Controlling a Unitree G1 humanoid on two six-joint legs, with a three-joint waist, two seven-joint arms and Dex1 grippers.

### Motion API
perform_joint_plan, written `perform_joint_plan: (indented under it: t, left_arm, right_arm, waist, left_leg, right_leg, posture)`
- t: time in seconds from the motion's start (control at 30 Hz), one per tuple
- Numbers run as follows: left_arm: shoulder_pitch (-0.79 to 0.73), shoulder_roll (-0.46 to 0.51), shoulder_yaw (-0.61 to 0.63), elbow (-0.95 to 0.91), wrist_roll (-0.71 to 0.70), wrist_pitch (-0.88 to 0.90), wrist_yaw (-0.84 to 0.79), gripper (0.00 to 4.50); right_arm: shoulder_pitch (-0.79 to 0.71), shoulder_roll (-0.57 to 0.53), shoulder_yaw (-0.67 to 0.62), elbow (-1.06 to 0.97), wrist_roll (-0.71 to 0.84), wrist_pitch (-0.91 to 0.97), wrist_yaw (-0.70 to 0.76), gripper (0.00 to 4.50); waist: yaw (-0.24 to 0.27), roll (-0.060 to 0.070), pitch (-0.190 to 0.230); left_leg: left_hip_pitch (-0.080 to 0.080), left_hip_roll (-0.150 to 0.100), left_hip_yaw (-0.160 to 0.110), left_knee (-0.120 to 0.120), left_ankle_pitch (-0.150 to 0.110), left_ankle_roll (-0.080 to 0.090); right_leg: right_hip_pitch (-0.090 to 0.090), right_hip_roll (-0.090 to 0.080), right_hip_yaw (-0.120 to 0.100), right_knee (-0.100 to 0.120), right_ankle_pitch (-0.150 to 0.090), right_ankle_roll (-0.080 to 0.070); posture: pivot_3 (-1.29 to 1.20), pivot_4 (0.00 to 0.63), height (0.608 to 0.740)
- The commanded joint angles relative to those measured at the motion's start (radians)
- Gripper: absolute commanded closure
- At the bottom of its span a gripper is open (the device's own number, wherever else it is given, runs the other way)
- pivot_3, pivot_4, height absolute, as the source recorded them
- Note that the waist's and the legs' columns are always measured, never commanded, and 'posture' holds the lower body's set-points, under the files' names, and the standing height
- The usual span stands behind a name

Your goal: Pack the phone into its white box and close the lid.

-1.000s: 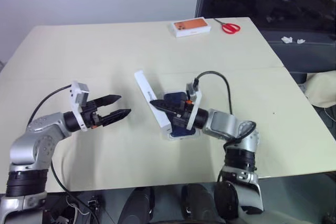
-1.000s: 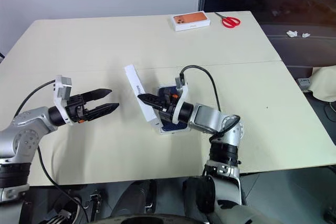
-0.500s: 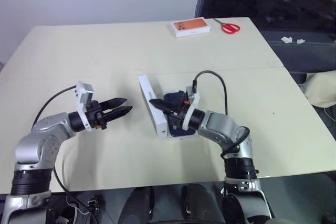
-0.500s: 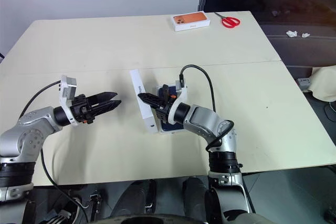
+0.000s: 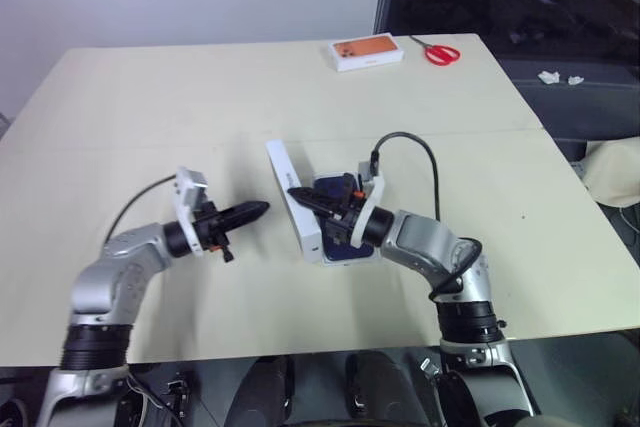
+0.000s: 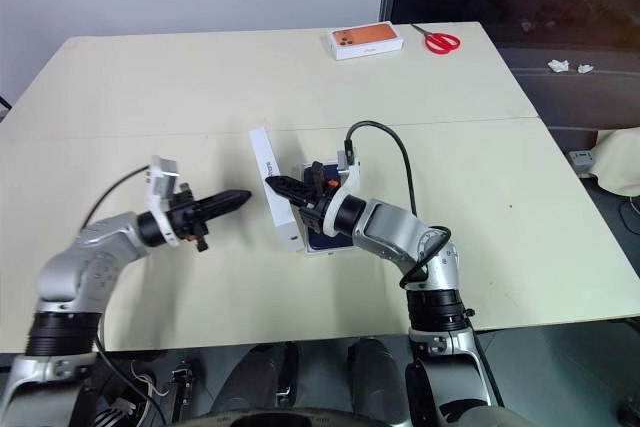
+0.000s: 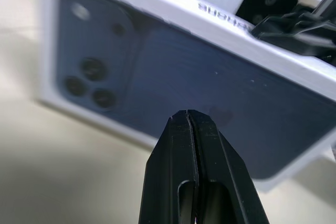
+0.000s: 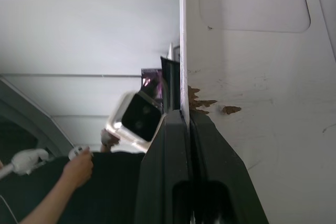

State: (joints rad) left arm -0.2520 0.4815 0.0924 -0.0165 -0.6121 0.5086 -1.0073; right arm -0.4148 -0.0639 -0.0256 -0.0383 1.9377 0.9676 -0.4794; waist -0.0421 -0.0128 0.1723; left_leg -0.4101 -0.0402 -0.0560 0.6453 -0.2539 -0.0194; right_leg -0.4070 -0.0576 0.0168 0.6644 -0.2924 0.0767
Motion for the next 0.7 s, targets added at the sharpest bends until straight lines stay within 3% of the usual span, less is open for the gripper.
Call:
perform_joint_plan:
  t: [0.03,0.13,0.2,0.3,0.53,0.6,0.7]
  left_arm:
    - [-0.032,-0.021,-0.014,-0.008,0.012,-0.033,0.005,4.46]
    - [-0.044,-0.039,-0.031,0.001,0.02,-0.043,0.005,4.5]
    - [-0.048,-0.047,-0.037,0.004,0.023,-0.048,0.007,4.5]
    - [-0.05,-0.051,-0.038,0.007,0.023,-0.046,0.005,4.5]
    - [-0.036,-0.056,-0.055,0.008,0.033,-0.052,-0.004,4.5]
    - [-0.039,-0.067,-0.066,0.012,0.037,-0.056,-0.004,4.5]
    - [-0.059,-0.094,-0.092,0.031,0.046,-0.067,-0.006,4.5]
  right_arm:
    - [0.009,-0.009,0.015,-0.049,0.028,-0.02,0.015,4.5]
    - [0.012,-0.012,0.022,-0.052,0.035,-0.029,0.016,3.57]
    - [0.011,-0.023,0.028,-0.053,0.034,-0.037,0.012,2.68]
    - [-0.024,-0.109,0.023,-0.071,-0.087,0.009,0.131,1.2]
    - [-0.122,-0.377,-0.069,-0.101,-0.252,0.052,0.401,1.2]
    - [-0.154,-0.516,-0.015,-0.144,-0.478,0.032,0.607,1.2]
    - [-0.167,-0.721,0.162,-0.176,-0.901,-0.17,0.936,1.2]
  waist:
    - [0.0,0.0,0.0]
    - [0.0,0.0,0.0]
    - [0.0,0.0,0.0]
    - [0.001,0.0,0.0]
    - [0.007,0.0,0.0]
    - [0.008,0.001,0.001]
    - [0.019,0.001,0.001]
  left_leg:
    - [0.0,0.0,0.0,0.0,0.0,0.0]
    - [0.0,0.0,0.0,0.0,0.0,0.0]
    - [0.0,0.0,0.0,0.0,0.0,0.0]
    - [0.0,0.0,0.0,0.0,0.0,0.0]
    - [0.0,0.0,0.0,0.001,-0.001,0.001]
    - [0.0,0.0,0.0,0.001,-0.001,0.001]
    - [0.0,-0.001,0.001,0.002,-0.001,0.002]
  right_leg:
    - [0.0,0.0,0.0,0.0,0.0,0.0]
    - [0.0,0.0,0.0,0.0,0.0,0.0]
    - [0.0,0.0,0.0,0.0,0.0,0.0]
    - [0.0,0.0,0.0,0.0,0.0,0.0]
    - [0.001,0.0,0.0,-0.001,0.0,0.0]
    - [0.001,0.0,-0.001,-0.001,0.0,0.0]
    - [0.002,0.001,-0.001,-0.002,0.0,0.001]
  posture:
    - [0.0,0.15,0.74]
    - [0.0,0.15,0.74]
    - [0.0,0.15,0.74]
    - [0.0,0.15,0.74]
    - [0.0,0.15,0.74]
    - [0.0,0.15,0.74]
    - [0.0,0.15,0.74]
